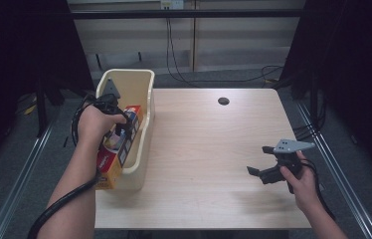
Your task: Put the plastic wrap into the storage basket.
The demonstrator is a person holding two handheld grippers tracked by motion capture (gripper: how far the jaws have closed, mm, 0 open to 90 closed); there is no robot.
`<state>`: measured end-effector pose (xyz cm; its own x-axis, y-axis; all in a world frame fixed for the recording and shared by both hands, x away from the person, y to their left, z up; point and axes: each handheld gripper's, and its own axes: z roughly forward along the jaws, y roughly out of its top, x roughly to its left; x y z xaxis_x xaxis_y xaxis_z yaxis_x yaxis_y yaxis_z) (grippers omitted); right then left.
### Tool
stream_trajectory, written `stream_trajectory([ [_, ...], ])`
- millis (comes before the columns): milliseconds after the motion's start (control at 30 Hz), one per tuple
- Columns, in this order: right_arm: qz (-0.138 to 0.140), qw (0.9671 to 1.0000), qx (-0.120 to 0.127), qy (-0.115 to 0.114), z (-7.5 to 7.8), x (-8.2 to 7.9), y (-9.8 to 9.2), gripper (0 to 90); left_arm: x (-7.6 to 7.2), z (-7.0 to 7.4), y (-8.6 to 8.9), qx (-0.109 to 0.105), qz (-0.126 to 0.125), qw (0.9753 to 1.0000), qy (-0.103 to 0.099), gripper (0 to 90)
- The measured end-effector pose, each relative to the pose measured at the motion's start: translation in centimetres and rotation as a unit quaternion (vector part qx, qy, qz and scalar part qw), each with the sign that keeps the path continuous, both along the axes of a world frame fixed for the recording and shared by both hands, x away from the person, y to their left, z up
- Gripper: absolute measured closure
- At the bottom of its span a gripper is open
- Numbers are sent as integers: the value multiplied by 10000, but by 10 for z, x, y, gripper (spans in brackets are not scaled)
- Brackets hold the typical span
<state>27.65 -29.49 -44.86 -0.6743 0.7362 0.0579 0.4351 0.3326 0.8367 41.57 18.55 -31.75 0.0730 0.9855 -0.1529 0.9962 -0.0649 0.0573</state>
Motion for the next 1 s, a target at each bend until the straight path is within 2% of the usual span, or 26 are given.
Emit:
stream_trajectory([
  [67, 1, 10000, 10, -2, 0, 0, 0, 12, 0, -1, -1, 29, 35, 10000, -66, 405],
  [300, 36, 10000, 11, 46, -1, 0, 0, 13, 3, -5, -4, 59, -24, 10000, 75, 404],
  [333, 41, 10000, 17, 44, -1, 0, 0, 12, 3, -6, -6, 90, 13, 10000, 39, 404],
  [367, 43, 10000, 16, 45, -1, 0, 0, 13, 3, -6, -6, 71, -54, 9999, 91, 403],
  [400, 44, 10000, 0, 48, -1, 0, 0, 13, 3, -8, -7, 81, -1, 10000, 47, 403],
  [500, 44, 10000, -10, 50, -1, 0, 0, 13, 5, -10, -7, 21, -39, 9999, 107, 403],
  [1000, 105, 9999, -27, 100, -3, 1, 0, 12, 10, -21, -11, 26, -129, 9996, 268, 401],
])
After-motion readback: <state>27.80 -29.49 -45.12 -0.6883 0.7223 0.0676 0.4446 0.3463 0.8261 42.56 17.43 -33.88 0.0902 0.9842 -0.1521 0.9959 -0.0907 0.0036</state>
